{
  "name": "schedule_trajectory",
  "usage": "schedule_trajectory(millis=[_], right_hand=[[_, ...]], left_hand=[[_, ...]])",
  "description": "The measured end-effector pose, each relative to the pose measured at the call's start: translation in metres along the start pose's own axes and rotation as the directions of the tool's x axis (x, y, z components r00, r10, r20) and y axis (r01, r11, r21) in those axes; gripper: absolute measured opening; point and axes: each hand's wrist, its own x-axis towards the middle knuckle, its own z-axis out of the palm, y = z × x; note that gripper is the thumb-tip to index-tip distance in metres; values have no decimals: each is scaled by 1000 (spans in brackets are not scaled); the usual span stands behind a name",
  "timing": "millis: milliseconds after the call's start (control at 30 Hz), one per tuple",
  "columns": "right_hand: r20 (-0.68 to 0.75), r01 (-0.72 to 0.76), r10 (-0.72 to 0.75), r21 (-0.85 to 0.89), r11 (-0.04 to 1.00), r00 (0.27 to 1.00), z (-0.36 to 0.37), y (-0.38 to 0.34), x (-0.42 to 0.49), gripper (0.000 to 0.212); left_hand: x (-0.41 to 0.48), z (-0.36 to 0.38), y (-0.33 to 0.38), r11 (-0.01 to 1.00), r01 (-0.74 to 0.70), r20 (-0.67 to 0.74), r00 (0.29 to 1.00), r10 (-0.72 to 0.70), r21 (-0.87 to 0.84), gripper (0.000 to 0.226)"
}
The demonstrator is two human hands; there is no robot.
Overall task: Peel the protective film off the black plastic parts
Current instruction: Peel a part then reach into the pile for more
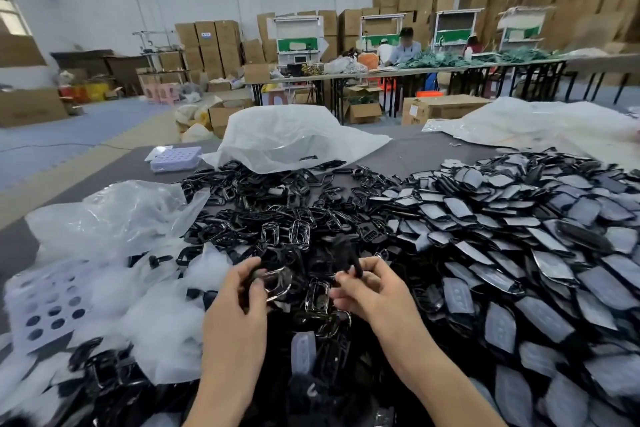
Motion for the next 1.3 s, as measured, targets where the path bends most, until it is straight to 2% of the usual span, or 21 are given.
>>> schedule_trajectory(millis=[100, 167, 233, 300, 367, 433, 467, 533, 667, 733, 900, 1067, 1133, 1233, 1300], right_hand=[[-23, -6, 7, 60, 998, 1000, -9, 0, 2, 9], [-21, -3, 4, 54, 999, 1000, -12, 1, 2, 12], [-50, 17, -15, 34, 999, 999, -13, 1, 3, 18], [-63, 23, -20, 44, 999, 998, -13, -1, 3, 10], [-37, 24, -22, 56, 998, 999, -13, -4, 1, 33], [-34, 59, -64, -120, 991, 997, -15, -5, -3, 39], [-31, 102, -115, -277, 955, 993, -17, -3, -6, 37], [-10, 178, -221, -559, 810, 975, -20, -1, -9, 30], [58, 253, -313, -733, 631, 948, -17, 1, -14, 22], [59, 259, -336, -764, 591, 940, -17, 1, -14, 22], [25, 219, -296, -733, 644, 955, -17, 0, -14, 28], [24, 226, -327, -771, 595, 945, -17, 0, -15, 17], [16, 207, -323, -797, 567, 946, -19, -1, -15, 14], [-2, 185, -314, -804, 565, 949, -19, -1, -14, 29], [-5, 175, -312, -820, 545, 950, -20, -1, -13, 31]], left_hand=[[-4, -5, 1, 971, -91, -26, 995, 100, 222, 43], [-9, -9, 4, 928, -191, 8, 980, 199, 321, 40], [-14, -12, 4, 871, -313, 115, 950, 291, 379, 33], [-16, -14, 3, 826, -403, 283, 908, 308, 394, 27], [-18, -14, 0, 794, -464, 429, 856, 288, 393, 28], [-20, -12, -4, 769, -487, 503, 827, 253, 414, 39], [-20, -10, -6, 749, -492, 531, 818, 223, 444, 46], [-21, -7, -8, 704, -506, 566, 805, 178, 498, 52], [-20, -6, -11, 673, -527, 540, 812, 221, 519, 34], [-19, -7, -9, 662, -521, 490, 833, 257, 539, 22], [-16, -11, -3, 699, -410, 322, 909, 264, 585, 16], [-12, -18, -4, 745, -288, 157, 957, 243, 602, 18], [-13, -19, -4, 773, -260, 131, 965, 227, 578, 23], [-13, -17, -3, 815, -226, 129, 974, 186, 533, 30], [-13, -17, -2, 849, -226, 154, 973, 172, 479, 27]])
